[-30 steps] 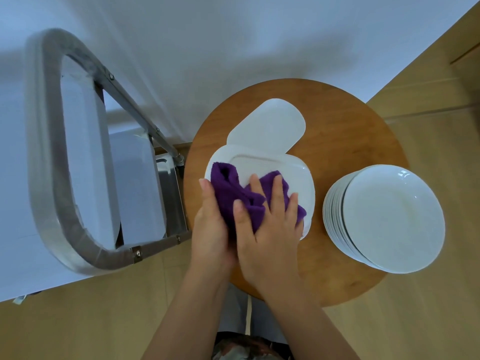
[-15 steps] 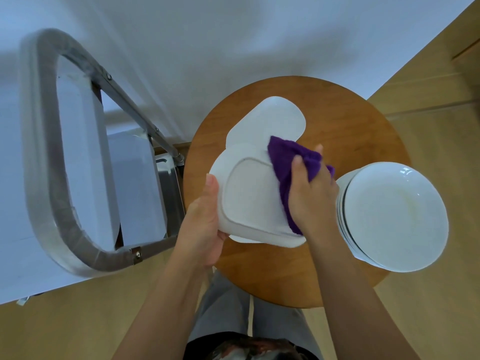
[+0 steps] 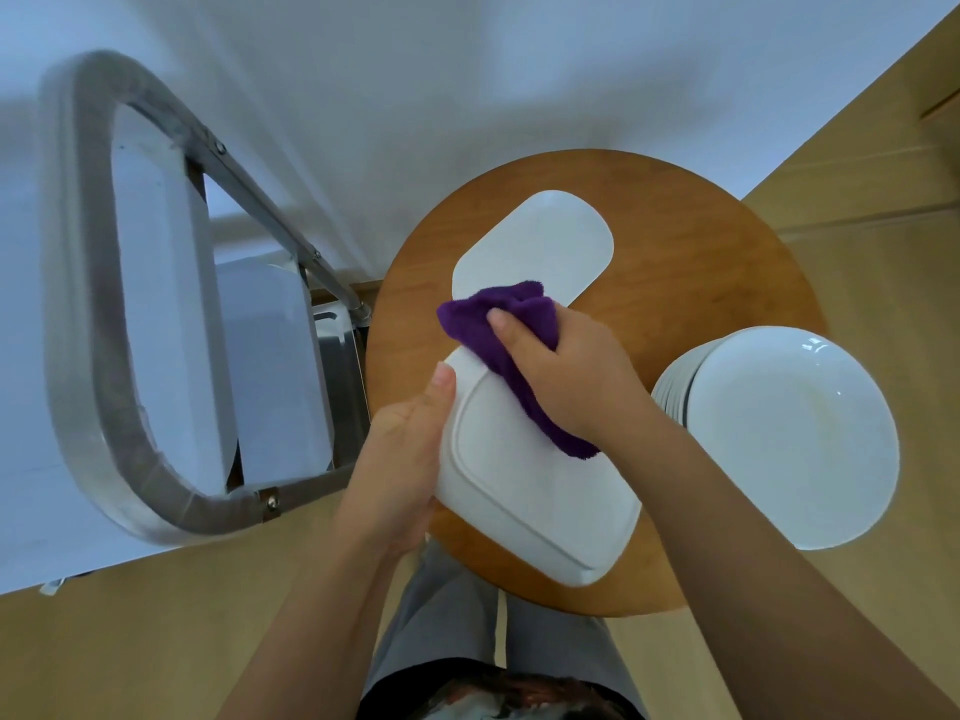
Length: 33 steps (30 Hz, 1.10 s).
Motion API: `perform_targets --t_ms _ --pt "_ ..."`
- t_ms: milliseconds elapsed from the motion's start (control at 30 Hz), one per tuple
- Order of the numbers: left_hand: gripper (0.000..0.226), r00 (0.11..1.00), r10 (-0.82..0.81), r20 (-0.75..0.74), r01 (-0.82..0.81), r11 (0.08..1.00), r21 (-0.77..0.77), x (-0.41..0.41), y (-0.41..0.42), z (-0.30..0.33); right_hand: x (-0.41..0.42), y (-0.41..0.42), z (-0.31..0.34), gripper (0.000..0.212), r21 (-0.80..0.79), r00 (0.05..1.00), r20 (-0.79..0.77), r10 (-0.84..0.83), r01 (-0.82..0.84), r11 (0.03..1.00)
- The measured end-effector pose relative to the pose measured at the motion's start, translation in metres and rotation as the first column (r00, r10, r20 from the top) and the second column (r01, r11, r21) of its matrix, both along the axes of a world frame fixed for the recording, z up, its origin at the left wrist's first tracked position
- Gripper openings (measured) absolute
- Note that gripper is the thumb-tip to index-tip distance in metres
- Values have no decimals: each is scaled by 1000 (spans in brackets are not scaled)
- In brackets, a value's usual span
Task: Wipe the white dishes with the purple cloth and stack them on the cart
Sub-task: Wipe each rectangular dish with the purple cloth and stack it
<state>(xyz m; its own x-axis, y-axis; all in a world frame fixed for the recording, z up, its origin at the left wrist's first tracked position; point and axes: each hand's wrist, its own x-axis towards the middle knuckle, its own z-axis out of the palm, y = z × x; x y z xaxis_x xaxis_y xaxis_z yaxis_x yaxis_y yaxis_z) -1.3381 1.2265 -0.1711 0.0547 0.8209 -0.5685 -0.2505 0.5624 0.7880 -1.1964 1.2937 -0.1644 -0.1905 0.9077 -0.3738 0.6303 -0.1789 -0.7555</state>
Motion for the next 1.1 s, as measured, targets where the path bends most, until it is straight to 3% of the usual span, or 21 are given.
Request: perform_targets --t_ms 100,233,333,433,500,567,633,700,767,833,900,1000,1067,1100 --pt "41 1000 2 -5 -2 1000 -17 6 -3 0 8 4 -4 30 -69 989 -61 -137 133 989" --pt "67 993 -71 -96 67 997 -44 4 -5 -1 24 11 -7 29 -355 908 -187 -374 292 888" --pt "52 983 -138 -124 133 990 -50 0 -7 1 34 10 -14 30 -529 871 -143 -469 334 780" --pt "47 994 -1 -113 3 1000 15 -20 -8 1 57 8 -22 36 -602 704 -201 -681 460 653" --pt "50 992 121 -39 -119 992 41 -39 -6 1 74 6 -21 37 -609 591 -296 -750 489 625" --pt "54 990 144 3 -144 989 -6 -47 -1 3 86 2 -16 38 -638 560 -438 -703 358 682" --pt "51 991 133 17 -132 990 -49 -42 7 4 91 -6 -4 35 -663 510 -620 -597 66 746" --pt "47 985 168 34 -166 985 -52 -29 18 5 92 -11 10 36 -633 469 -734 -491 -212 744" --pt "41 981 195 14 -194 980 -35 -20 27 7 93 -11 18 40 -574 511 -784 -352 -381 724" --pt "40 976 196 -97 -199 980 -21 -16 37 7 88 -10 18 36 -490 609 -780 -148 -446 749" --pt "37 945 246 -217 -253 968 -2 -10 45 7 80 -13 15 40 -461 727 -682 -76 -347 817" --pt "40 815 418 -402 -436 899 50 9 55 7 71 -25 11 33 -349 788 -610 -83 -173 921" --pt "47 806 391 -444 -426 905 23 18 55 9 68 -32 8 22 -109 884 -464 58 -121 987" --pt "60 860 348 -374 -398 915 -64 18 52 10 66 -31 9 19 91 933 -309 183 -163 983"
